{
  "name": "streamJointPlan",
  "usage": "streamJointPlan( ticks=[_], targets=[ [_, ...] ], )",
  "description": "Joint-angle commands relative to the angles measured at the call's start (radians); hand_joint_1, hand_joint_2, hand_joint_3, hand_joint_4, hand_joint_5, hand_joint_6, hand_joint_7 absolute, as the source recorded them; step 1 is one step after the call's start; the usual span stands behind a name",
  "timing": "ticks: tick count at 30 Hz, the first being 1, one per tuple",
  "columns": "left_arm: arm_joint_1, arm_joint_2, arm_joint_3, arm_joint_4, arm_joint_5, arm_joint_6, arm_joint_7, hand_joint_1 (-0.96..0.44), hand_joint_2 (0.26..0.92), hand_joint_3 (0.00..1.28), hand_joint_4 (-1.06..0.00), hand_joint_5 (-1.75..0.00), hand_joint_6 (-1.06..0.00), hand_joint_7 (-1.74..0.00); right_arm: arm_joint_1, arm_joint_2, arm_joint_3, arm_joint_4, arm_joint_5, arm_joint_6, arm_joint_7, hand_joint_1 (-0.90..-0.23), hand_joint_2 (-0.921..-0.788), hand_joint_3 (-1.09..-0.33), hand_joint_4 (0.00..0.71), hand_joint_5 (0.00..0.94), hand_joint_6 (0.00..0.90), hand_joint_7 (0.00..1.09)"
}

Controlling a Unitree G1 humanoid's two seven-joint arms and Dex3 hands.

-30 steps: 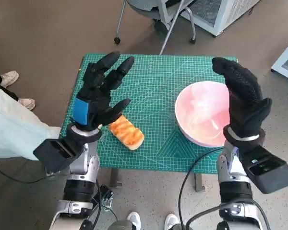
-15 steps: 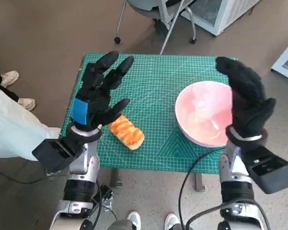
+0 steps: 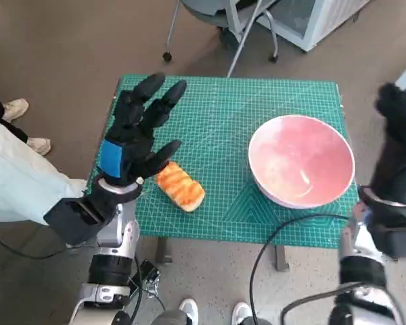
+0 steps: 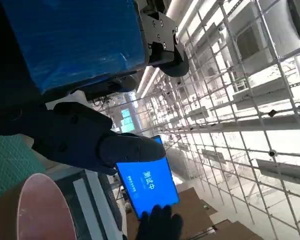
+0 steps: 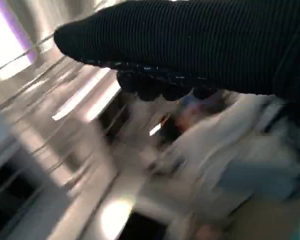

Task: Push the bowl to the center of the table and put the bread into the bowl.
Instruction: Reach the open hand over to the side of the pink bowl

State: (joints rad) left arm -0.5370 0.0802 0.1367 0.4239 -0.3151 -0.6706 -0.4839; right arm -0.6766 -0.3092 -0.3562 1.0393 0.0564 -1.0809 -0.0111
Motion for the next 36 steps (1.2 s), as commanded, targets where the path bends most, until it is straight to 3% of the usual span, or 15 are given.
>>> streamJointPlan(
  ticks=[1, 6, 14, 22, 33, 36],
  targets=[
    [0.012, 0.009, 0.009, -0.003, -0.013, -0.014, -0.008, -0.4, 0.921, 0.25, -0.47, 0.0, -0.16, -0.54, 0.023, -0.033, 0.015, 0.129, -0.067, 0.075, -0.121, -0.491, -0.921, -0.84, 0.297, 0.0, 0.004, 0.74],
    [0.021, 0.011, 0.012, -0.011, -0.014, -0.014, -0.011, -0.4, 0.921, 0.25, -0.47, 0.0, -0.19, -0.5, 0.034, -0.03, 0.035, 0.204, -0.077, 0.159, -0.152, -0.503, -0.921, -0.842, 0.276, 0.001, 0.059, 0.61],
    [0.035, 0.023, 0.018, -0.026, -0.013, -0.014, -0.016, -0.4, 0.921, 0.24, -0.47, 0.0, -0.2, -0.48, 0.029, 0.023, 0.008, 0.255, -0.01, 0.273, -0.099, -0.514, -0.921, -0.823, 0.289, 0.004, 0.125, 0.45],
    [0.05, 0.034, 0.023, -0.045, -0.013, -0.004, -0.012, -0.4, 0.921, 0.24, -0.47, 0.0, -0.23, -0.42, 0.004, 0.085, -0.039, 0.273, 0.072, 0.377, 0.001, -0.488, -0.921, -0.83, 0.306, 0.009, 0.173, 0.45],
    [0.083, 0.047, 0.025, -0.081, 0.001, 0.006, 0.009, -0.39, 0.921, 0.24, -0.47, 0.0, -0.26, -0.39, -0.06, 0.147, -0.052, 0.277, 0.098, 0.464, 0.015, -0.487, -0.921, -0.839, 0.309, 0.007, 0.182, 0.49],
    [0.089, 0.051, 0.024, -0.088, 0.002, 0.008, 0.013, -0.39, 0.921, 0.25, -0.47, 0.0, -0.26, -0.38, -0.083, 0.16, -0.045, 0.28, 0.091, 0.475, 0.005, -0.494, -0.921, -0.836, 0.315, 0.009, 0.178, 0.5]
  ],
)
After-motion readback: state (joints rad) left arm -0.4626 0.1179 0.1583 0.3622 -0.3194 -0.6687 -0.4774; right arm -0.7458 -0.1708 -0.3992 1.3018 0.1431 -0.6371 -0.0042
